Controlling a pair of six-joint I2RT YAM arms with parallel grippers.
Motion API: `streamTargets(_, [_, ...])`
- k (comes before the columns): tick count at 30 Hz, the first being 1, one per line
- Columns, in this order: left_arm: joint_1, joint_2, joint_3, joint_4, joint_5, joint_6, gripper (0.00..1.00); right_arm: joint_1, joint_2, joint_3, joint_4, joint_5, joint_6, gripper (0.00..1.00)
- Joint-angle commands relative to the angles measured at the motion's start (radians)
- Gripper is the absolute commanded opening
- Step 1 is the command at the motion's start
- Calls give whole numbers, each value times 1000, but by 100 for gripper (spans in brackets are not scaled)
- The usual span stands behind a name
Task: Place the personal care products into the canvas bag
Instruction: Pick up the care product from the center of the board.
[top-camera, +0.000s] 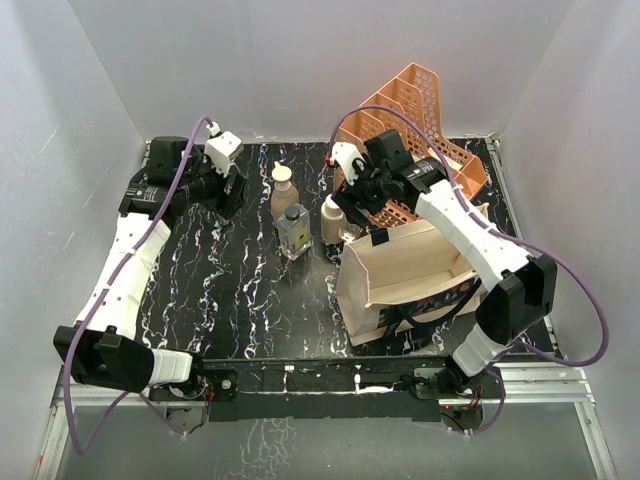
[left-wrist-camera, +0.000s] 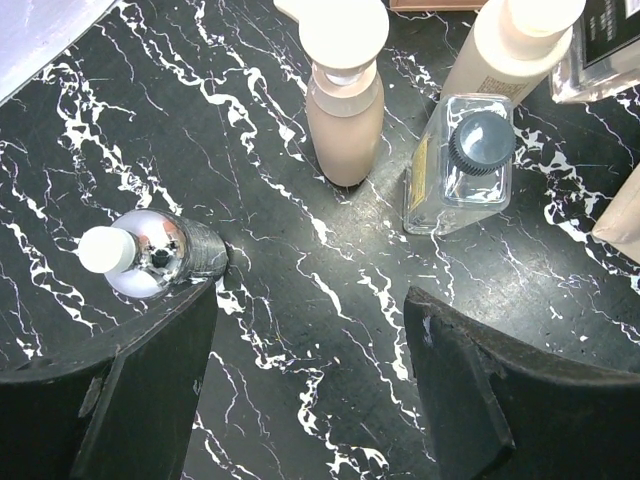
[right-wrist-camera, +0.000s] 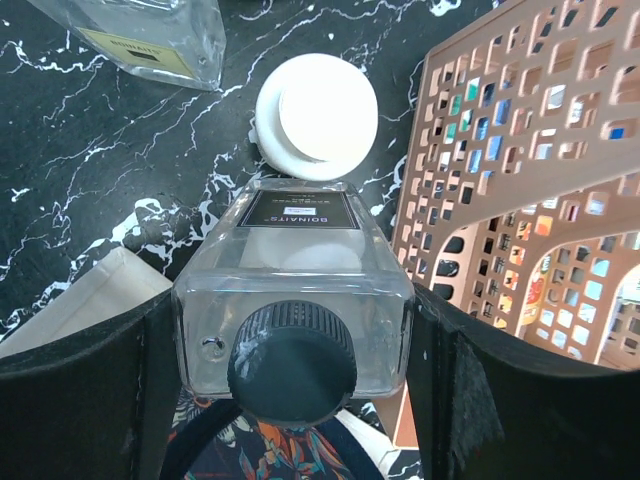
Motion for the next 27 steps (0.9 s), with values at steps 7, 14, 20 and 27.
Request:
streamTargets(7, [8, -23, -29, 46, 60, -12, 74, -4, -148, 174, 84, -46, -38, 8])
streamTargets(14, [5, 10, -43, 89, 96, -13, 74, -4, -197, 230, 67, -64, -30, 8])
streamTargets(20, [6, 41, -36, 107, 122, -32, 74, -4, -212, 265, 51, -70, -19, 8])
streamTargets(27, [5, 46, -38, 118, 155, -34, 74, -4, -233, 289, 42, -68, -10, 8])
